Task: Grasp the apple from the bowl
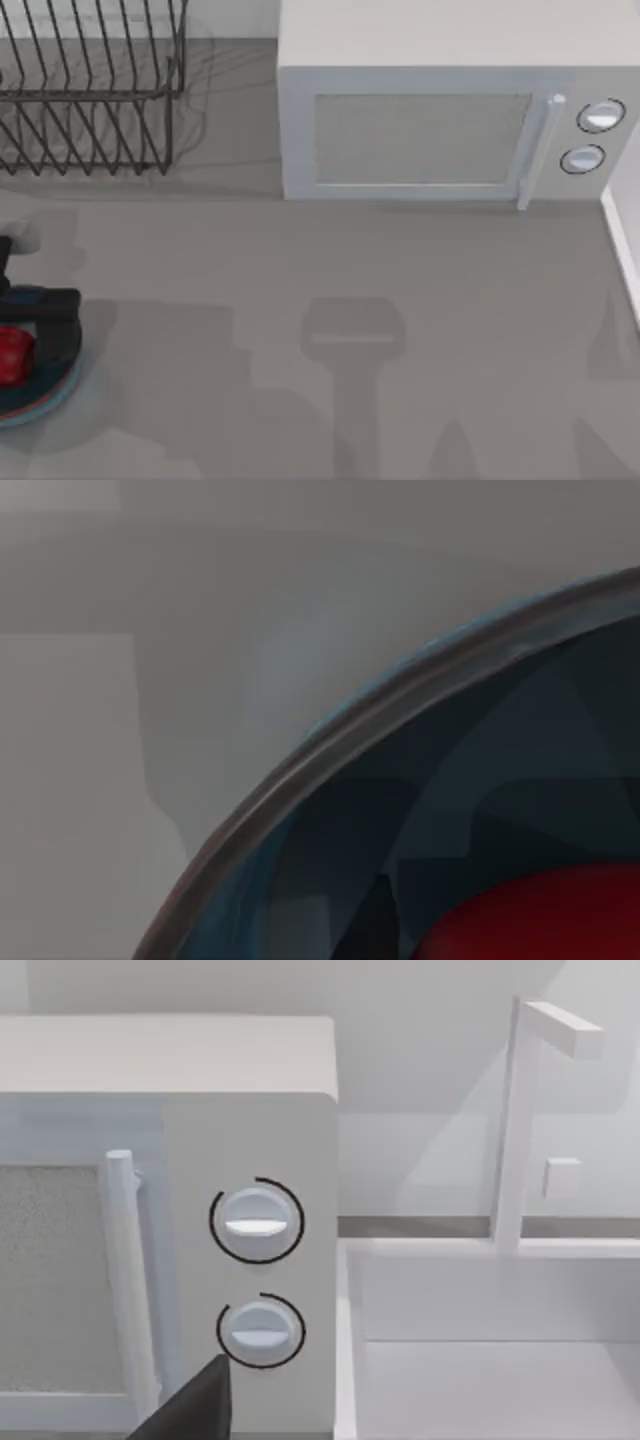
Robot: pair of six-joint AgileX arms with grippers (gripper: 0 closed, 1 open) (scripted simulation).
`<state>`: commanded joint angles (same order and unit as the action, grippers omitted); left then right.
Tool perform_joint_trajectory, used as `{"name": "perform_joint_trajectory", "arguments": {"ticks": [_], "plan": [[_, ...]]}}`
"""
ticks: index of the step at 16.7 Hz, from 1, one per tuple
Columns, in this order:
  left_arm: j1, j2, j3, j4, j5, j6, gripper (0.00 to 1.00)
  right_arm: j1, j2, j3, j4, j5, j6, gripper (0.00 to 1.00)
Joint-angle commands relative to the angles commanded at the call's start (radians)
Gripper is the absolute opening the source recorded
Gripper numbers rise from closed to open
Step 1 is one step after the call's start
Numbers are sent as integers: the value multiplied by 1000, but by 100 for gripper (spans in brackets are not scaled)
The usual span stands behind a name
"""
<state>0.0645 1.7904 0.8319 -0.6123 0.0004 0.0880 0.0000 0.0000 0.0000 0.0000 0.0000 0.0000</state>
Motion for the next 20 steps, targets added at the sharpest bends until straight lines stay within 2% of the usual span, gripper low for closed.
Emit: {"name": "perform_joint_trajectory", "arguments": {"ticks": [11,19,20], "plan": [[0,0,0,0,0,0,2,0,0,0,0,0,0,100],[0,0,0,0,0,0,0,0,0,0,0,0,0,100],[-5,-101,39,-82,-27,-6,0,0,0,0,0,0,0,100]]}}
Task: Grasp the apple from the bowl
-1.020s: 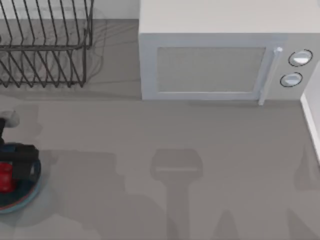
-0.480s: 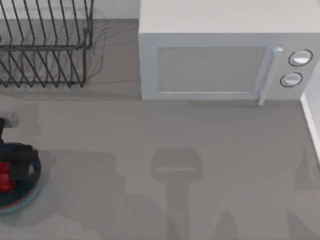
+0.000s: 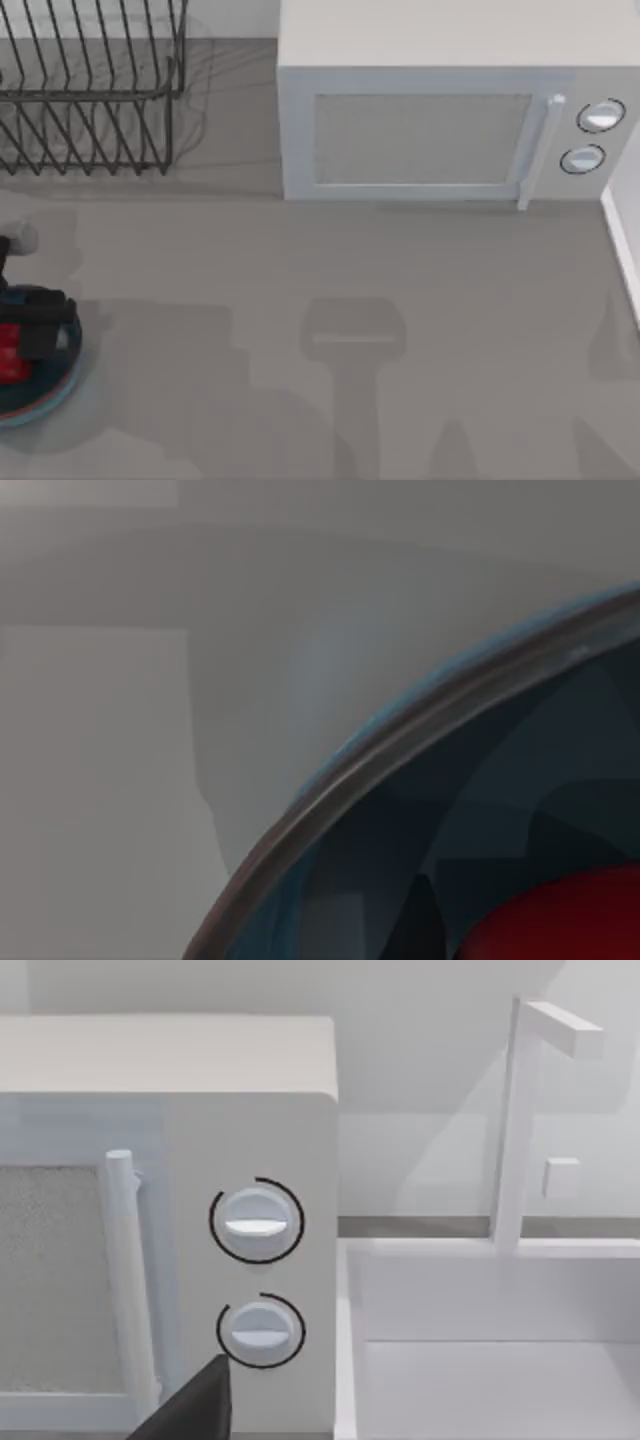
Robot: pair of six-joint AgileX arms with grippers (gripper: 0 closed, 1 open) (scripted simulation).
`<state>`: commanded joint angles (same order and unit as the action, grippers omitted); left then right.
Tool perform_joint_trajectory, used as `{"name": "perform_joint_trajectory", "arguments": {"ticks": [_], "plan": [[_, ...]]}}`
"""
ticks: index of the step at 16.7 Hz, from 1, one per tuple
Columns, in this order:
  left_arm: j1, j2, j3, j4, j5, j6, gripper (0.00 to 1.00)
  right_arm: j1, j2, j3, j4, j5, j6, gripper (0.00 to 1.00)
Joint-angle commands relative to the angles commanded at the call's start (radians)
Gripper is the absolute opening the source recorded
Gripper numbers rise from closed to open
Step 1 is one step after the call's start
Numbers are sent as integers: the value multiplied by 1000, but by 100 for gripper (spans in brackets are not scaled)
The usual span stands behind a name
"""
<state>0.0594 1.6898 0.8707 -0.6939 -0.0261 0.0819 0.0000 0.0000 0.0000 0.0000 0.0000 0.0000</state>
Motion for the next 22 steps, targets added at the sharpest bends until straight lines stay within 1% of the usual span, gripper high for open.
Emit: {"name": "perform_joint_trajectory", "arguments": {"ticks": [3,6,8,13,16,19,22], "plan": [[0,4,36,-37,0,0,0,0,0,0,0,0,0,100],[-2,11,164,-168,-1,-2,0,0,0,0,0,0,0,100],[-3,10,300,-308,-1,-3,0,0,0,0,0,0,0,100],[-8,-14,698,-751,-1,-9,0,0,0,0,0,0,0,100],[-12,-39,874,-933,-1,-12,0,0,0,0,0,0,0,100],[-14,-60,958,-1021,-1,-14,0,0,0,0,0,0,0,100],[-14,-62,966,-1029,-1,-15,0,0,0,0,0,0,0,100]]}}
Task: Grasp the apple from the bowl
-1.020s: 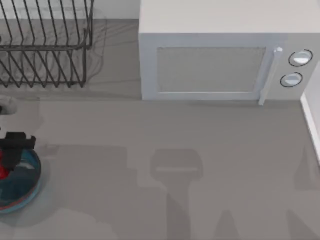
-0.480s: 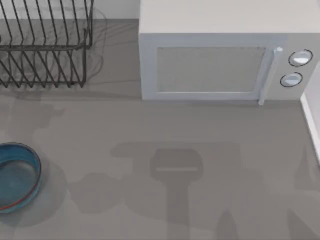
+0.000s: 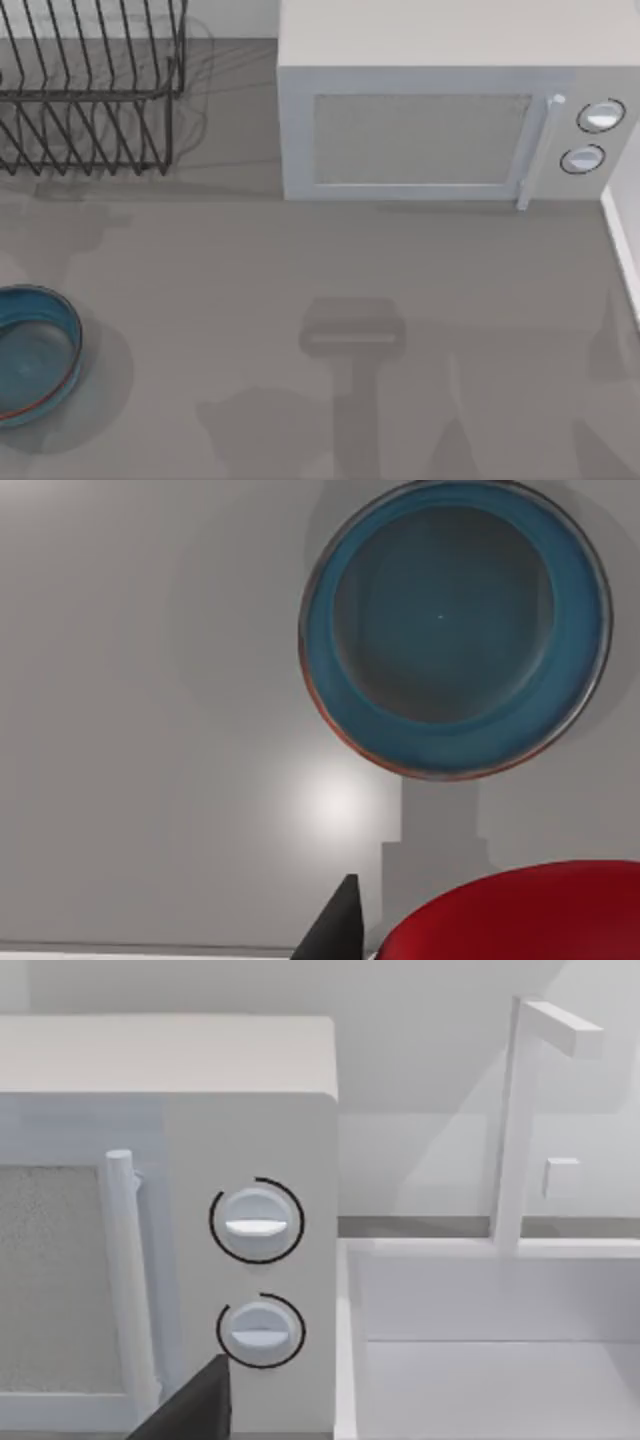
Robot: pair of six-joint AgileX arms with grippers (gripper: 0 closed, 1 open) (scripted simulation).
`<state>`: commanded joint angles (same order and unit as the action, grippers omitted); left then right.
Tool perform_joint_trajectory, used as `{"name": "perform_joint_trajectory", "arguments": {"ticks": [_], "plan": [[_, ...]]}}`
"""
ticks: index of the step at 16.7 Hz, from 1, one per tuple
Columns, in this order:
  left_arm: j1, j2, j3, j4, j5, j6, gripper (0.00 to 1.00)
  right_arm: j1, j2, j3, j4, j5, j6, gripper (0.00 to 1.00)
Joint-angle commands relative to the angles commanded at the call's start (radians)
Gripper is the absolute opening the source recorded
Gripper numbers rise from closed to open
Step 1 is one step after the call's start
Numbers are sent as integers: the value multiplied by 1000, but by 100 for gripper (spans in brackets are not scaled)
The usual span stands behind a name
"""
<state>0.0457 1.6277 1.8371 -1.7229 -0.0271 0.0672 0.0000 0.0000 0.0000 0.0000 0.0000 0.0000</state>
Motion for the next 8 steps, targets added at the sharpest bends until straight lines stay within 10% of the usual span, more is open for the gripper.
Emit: {"name": "perform_joint_trajectory", "arguments": {"ticks": [8], "plan": [[-162,71,-51,94,8,-164,0,0,0,0,0,0,0,100]]}}
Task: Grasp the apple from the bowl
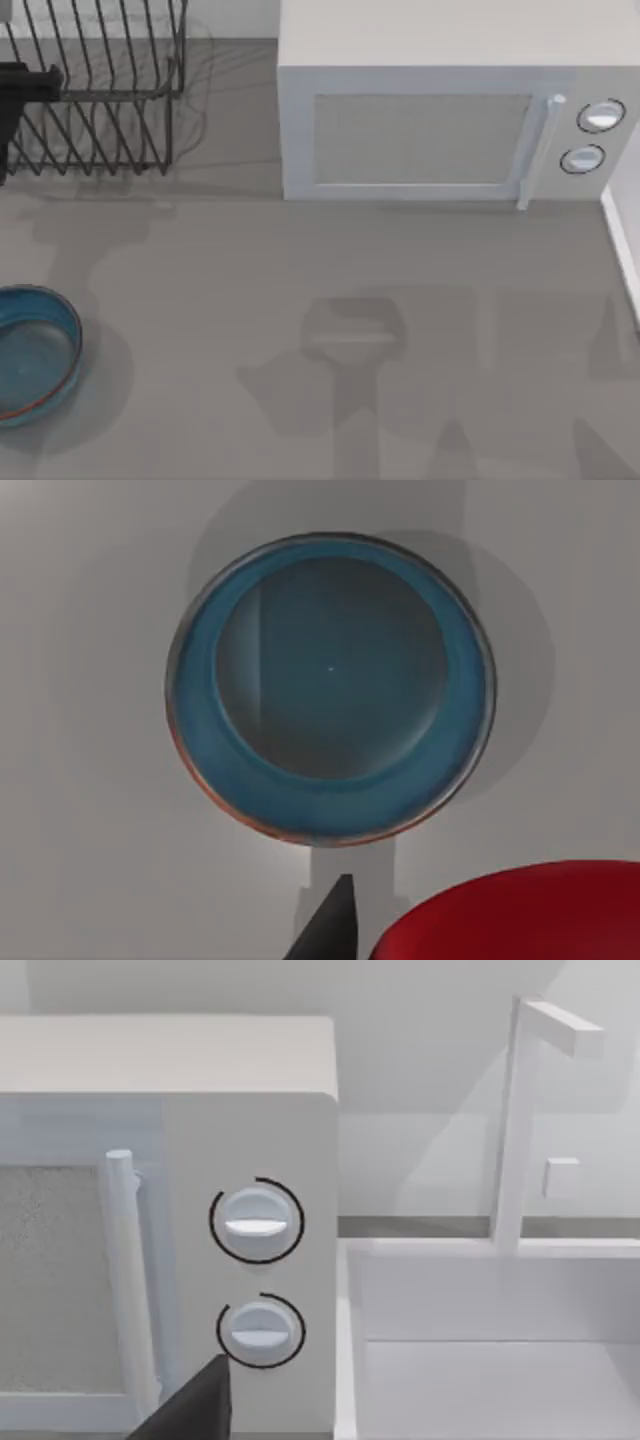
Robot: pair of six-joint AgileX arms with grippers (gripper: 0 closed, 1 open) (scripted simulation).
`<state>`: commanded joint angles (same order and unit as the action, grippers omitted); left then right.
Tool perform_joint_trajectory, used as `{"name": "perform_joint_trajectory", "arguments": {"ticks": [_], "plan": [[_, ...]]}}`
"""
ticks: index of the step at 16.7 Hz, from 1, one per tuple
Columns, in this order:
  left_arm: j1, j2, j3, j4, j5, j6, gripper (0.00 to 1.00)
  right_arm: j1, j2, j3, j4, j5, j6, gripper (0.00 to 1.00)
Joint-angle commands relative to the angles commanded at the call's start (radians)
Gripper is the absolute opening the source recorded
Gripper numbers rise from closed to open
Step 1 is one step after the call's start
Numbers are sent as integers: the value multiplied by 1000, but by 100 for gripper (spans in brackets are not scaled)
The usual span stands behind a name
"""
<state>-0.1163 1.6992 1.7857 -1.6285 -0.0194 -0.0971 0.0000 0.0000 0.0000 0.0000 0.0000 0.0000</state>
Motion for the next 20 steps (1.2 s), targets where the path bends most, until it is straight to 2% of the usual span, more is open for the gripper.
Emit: {"name": "perform_joint_trajectory", "arguments": {"ticks": [5,8,15,20], "plan": [[-320,93,-96,165,14,-316,0,0,0,0,0,0,0,100],[-416,124,-142,237,19,-411,0,0,0,0,0,0,0,100],[-425,127,-163,261,20,-421,0,0,0,0,0,0,0,100],[-424,159,-333,475,20,-419,0,0,0,0,0,0,0,100]]}}
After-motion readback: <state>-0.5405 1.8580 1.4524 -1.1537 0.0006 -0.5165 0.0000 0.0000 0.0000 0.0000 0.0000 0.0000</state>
